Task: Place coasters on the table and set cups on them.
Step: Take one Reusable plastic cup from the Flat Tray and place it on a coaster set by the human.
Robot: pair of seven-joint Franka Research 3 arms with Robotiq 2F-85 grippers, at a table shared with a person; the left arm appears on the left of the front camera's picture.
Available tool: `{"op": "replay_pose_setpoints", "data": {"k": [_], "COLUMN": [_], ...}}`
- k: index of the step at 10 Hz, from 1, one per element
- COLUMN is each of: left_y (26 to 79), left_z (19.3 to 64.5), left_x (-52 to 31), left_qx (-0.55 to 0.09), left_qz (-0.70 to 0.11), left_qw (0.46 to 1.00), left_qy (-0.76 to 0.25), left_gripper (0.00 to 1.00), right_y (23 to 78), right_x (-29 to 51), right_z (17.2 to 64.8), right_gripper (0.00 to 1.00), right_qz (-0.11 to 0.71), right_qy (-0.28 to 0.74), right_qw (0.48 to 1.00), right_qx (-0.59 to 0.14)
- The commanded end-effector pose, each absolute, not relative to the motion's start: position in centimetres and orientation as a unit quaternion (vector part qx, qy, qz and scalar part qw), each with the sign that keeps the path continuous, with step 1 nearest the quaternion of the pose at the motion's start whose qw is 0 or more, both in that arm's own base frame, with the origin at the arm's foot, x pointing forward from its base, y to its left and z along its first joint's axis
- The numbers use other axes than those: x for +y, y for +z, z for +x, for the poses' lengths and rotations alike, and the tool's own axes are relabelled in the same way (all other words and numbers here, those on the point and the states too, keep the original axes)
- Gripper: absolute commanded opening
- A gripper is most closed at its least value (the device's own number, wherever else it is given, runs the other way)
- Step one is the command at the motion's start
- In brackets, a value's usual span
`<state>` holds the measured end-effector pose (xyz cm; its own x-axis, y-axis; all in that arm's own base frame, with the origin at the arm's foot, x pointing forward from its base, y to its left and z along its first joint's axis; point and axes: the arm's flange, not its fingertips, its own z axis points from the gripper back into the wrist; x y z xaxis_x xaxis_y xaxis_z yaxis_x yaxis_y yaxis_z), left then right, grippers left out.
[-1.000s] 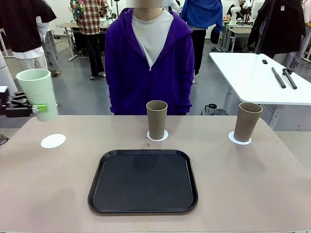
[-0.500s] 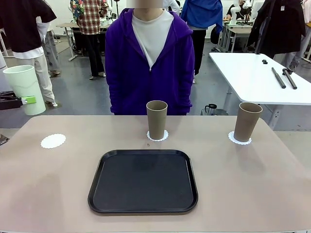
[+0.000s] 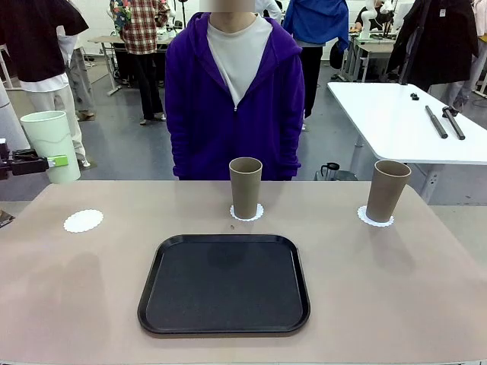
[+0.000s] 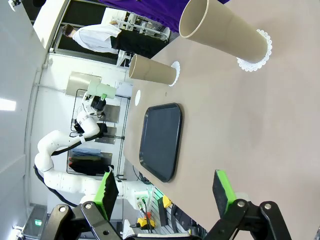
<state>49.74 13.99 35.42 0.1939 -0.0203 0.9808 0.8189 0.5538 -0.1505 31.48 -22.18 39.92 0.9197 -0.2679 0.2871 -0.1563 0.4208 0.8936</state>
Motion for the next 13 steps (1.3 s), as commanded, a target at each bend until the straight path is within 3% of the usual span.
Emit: {"op": "replay_pose_setpoints", "data": {"k": [1,5,9,13], "left_y": [36.1,35.7,30.0,26.1], "left_z": [49.1,49.6,51.2,52.8], "left_x": [14.1,14.1,15.3,15.7], "left_qx": [-0.558,-0.558,-0.546,-0.534], "left_qz": [-0.361,-0.358,-0.424,-0.439], "left_qw": [0.679,0.683,0.619,0.615], "left_qy": [-0.311,-0.307,-0.373,-0.380], "left_gripper": [0.85,0.85,0.85,0.85], "right_y": [40.0,40.0,40.0,40.0], "right_x": [-22.2,-22.2,-22.2,-22.2], "right_z": [31.5,31.5,31.5,31.5], "right_gripper": [1.00,1.00,1.00,1.00], "right_qz": [0.538,0.538,0.538,0.538], "right_qy": [-0.034,-0.034,-0.034,-0.034], "right_qw": [0.818,0.818,0.818,0.818], "right_qx": [-0.199,-0.199,-0.199,-0.199]}}
